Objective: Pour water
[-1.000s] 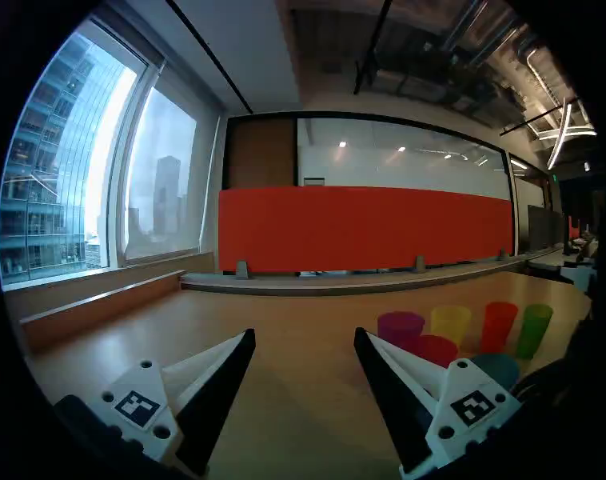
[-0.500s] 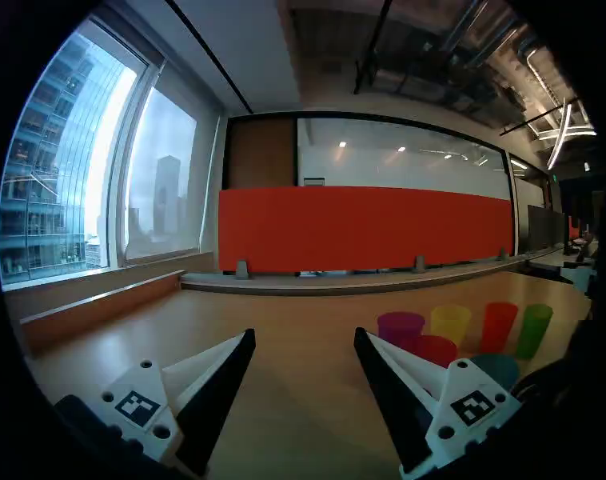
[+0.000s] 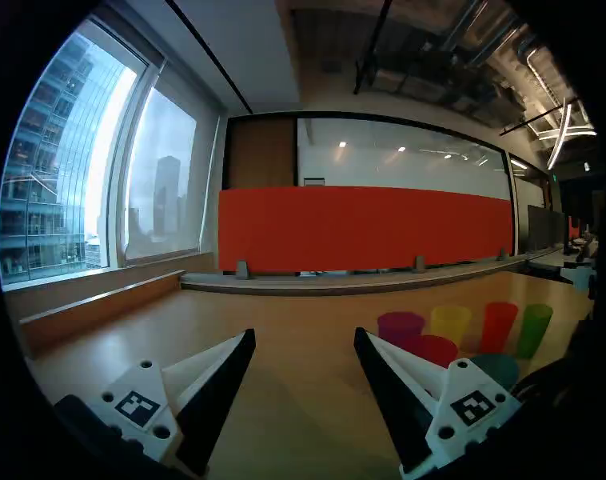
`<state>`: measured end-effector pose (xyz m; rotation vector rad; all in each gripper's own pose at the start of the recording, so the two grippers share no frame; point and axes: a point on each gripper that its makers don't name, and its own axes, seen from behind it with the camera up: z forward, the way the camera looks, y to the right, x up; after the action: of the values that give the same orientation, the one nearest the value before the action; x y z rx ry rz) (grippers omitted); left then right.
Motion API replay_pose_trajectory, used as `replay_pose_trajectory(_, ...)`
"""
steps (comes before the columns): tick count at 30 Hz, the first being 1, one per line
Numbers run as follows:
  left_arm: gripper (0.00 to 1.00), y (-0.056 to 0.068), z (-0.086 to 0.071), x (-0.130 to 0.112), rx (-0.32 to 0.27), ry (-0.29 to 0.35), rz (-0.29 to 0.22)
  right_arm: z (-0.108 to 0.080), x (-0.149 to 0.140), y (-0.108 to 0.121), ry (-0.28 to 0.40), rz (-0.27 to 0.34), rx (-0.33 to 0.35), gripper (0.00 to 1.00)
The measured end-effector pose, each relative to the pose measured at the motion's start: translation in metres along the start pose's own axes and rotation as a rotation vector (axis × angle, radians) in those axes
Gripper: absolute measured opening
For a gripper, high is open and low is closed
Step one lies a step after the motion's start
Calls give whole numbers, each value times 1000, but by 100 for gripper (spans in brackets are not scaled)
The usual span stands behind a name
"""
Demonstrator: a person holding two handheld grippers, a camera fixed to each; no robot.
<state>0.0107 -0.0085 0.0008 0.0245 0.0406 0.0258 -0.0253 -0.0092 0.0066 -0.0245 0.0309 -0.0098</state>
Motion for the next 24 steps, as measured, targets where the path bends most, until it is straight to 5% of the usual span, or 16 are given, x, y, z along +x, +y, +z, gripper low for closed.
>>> replay_pose_trajectory(24,92,0,-1,0,0,0,0,0,-1,0,0,0,0,100)
